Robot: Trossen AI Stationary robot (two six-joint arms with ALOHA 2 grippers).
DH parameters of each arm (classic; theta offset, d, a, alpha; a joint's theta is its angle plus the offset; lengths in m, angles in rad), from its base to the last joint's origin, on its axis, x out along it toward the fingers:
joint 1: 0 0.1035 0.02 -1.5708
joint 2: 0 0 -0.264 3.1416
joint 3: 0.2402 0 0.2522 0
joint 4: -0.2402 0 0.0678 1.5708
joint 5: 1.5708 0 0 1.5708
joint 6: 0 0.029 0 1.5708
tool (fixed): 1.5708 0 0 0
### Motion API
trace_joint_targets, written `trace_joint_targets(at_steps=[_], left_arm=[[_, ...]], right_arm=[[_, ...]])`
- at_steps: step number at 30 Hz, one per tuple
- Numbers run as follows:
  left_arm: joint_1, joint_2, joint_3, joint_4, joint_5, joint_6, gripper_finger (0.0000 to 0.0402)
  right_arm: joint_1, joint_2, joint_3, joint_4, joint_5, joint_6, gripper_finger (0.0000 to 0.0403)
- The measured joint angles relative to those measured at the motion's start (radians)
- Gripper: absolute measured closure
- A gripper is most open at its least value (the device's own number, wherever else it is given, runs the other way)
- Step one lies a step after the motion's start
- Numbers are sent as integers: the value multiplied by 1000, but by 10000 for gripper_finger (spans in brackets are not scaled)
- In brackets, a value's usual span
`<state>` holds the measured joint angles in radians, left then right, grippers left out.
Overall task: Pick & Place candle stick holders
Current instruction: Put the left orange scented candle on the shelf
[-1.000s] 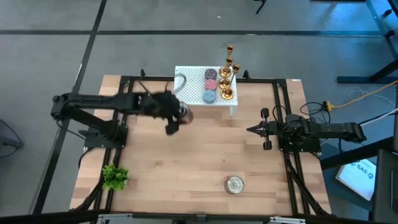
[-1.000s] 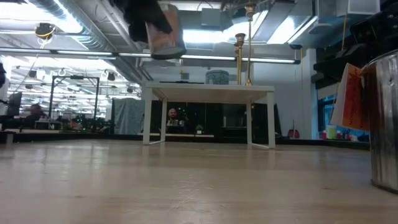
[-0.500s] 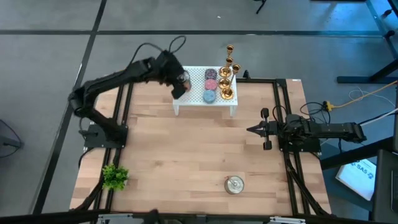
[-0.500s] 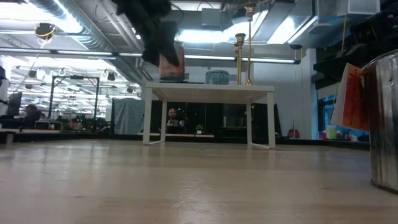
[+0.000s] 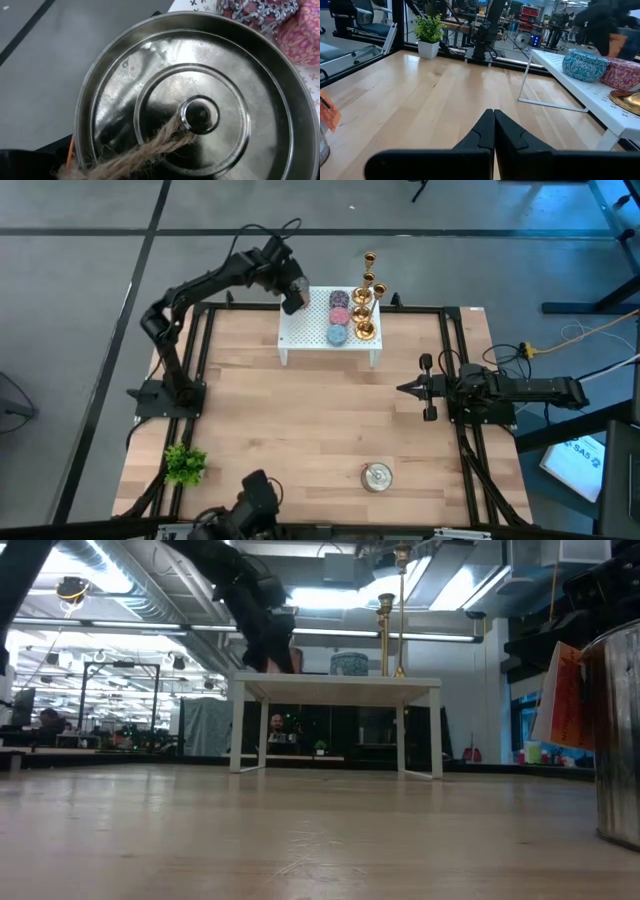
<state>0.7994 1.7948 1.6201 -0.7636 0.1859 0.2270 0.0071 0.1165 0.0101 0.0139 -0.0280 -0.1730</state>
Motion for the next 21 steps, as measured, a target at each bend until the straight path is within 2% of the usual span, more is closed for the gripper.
trace_joint_targets(at_steps=[5, 12, 21], left_arm=[[7, 11, 6, 6, 48, 23, 46], [-21, 11, 6, 3, 52, 25, 13], [-26, -14, 6, 1, 23, 45, 5]], right_arm=[[0, 0, 0, 0, 0, 0, 402], [0, 0, 0, 0, 0, 0, 402], [0, 0, 0, 0, 0, 0, 402]])
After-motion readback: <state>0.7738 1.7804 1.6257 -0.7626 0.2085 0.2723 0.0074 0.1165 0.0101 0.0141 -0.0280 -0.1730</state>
